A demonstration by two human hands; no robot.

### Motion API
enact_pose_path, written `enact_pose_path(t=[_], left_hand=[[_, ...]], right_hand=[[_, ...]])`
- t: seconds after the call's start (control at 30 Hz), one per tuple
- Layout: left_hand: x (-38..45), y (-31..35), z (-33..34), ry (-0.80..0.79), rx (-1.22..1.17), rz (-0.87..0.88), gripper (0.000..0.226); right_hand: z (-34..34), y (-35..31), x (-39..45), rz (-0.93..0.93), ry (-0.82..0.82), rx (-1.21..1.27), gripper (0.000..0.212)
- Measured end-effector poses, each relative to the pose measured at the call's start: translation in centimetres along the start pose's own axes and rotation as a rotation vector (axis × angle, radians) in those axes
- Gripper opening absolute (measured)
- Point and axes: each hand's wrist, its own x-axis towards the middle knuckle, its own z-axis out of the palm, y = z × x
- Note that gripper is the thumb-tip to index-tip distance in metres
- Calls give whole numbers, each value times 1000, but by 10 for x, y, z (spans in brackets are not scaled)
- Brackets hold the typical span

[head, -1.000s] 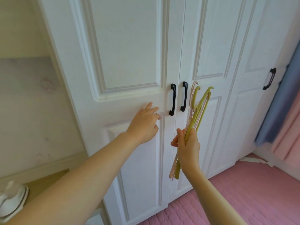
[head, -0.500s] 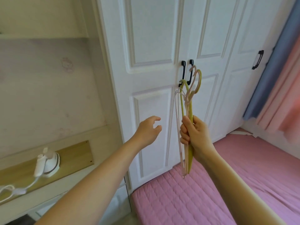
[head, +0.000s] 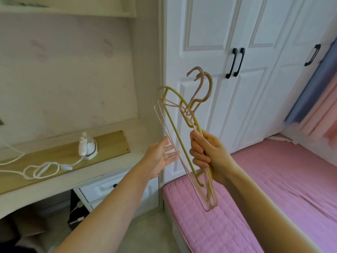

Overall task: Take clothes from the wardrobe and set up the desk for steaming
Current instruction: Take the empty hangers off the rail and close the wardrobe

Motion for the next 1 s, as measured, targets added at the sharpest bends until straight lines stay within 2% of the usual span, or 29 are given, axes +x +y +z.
enact_pose_path(t=[0.17, 0.47, 0.63, 0.73, 0.9, 1.0], left_hand=[[-21, 18, -51, 25, -334, 31, 31], [-23, 26, -134, 356, -372, 67, 3], [0, 26, -162, 480, -335, 103, 38], [24, 34, -172, 531, -352, 108, 49], [73, 60, -188, 560, -367, 86, 41], [102, 76, -193, 579, -320, 48, 20]], right_hand=[[33, 29, 14, 141, -115, 114, 18], [48, 81, 54, 502, -207, 54, 26], [44, 103, 100, 638, -241, 138, 23], [41, 114, 132, 674, -265, 115, 28], [34, 120, 196, 662, -314, 44, 34], [25, 121, 235, 667, -314, 24, 35]])
